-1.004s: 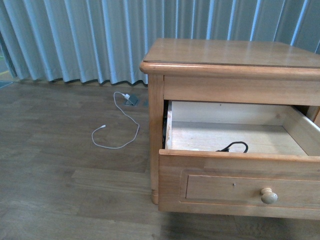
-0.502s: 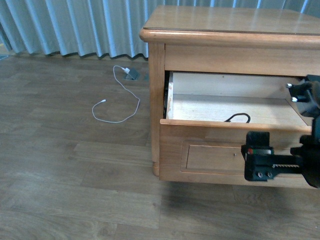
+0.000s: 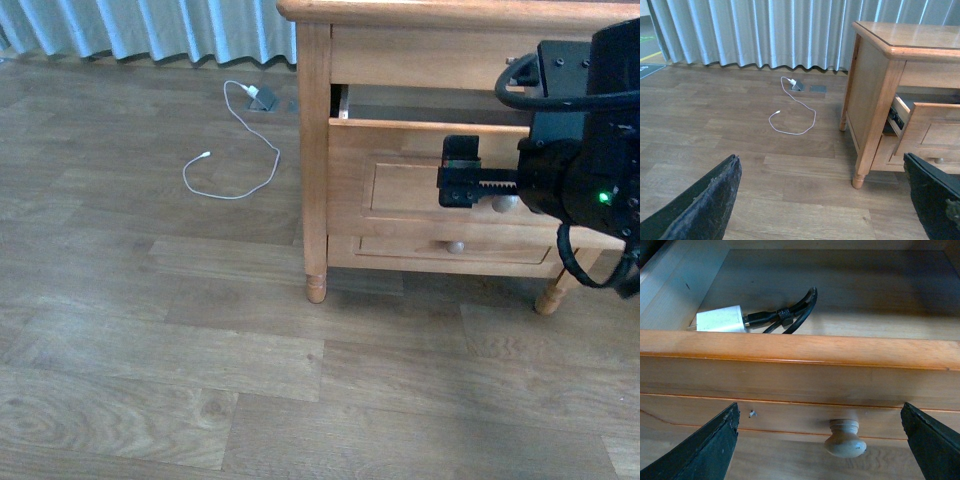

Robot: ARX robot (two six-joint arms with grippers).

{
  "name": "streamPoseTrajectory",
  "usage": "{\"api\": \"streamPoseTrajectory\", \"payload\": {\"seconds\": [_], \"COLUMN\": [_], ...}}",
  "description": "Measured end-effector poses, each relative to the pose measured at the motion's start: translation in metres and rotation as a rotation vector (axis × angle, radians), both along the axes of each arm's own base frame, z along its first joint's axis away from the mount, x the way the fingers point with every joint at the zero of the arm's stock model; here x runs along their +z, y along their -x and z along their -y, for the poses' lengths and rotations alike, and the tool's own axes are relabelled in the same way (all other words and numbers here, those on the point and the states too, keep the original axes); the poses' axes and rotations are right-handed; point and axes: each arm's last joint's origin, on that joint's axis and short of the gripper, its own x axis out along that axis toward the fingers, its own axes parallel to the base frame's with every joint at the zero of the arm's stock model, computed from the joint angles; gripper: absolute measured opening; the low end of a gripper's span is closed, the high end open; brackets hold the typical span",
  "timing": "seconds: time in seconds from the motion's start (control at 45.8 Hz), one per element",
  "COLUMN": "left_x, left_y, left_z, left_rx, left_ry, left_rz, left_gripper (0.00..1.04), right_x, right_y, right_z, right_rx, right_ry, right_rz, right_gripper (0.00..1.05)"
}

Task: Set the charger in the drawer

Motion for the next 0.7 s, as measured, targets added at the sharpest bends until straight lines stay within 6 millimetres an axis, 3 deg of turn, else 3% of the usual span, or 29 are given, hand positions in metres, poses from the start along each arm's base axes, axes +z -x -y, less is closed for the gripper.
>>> {"api": "streamPoseTrajectory", "payload": {"seconds": [0.371,0.698], "left_x": [0.0,0.0], "left_y": [0.0,0.0], "left_z": [0.0,0.0], "left_rx": [0.0,0.0], "left_ry": [0.0,0.0], "left_rz": [0.0,0.001], "left_gripper": [0.99,0.99], "right_x": [-0.013,-0.021], "right_y": [-0.066,-0.091], "right_z": [-0.011,-0.021], "right_rx": [-0.078,-0.107], "right_ry": [0.05,0.069], "right_rz": [0.126,0.17], "right_gripper": [0.96,0.96]}}
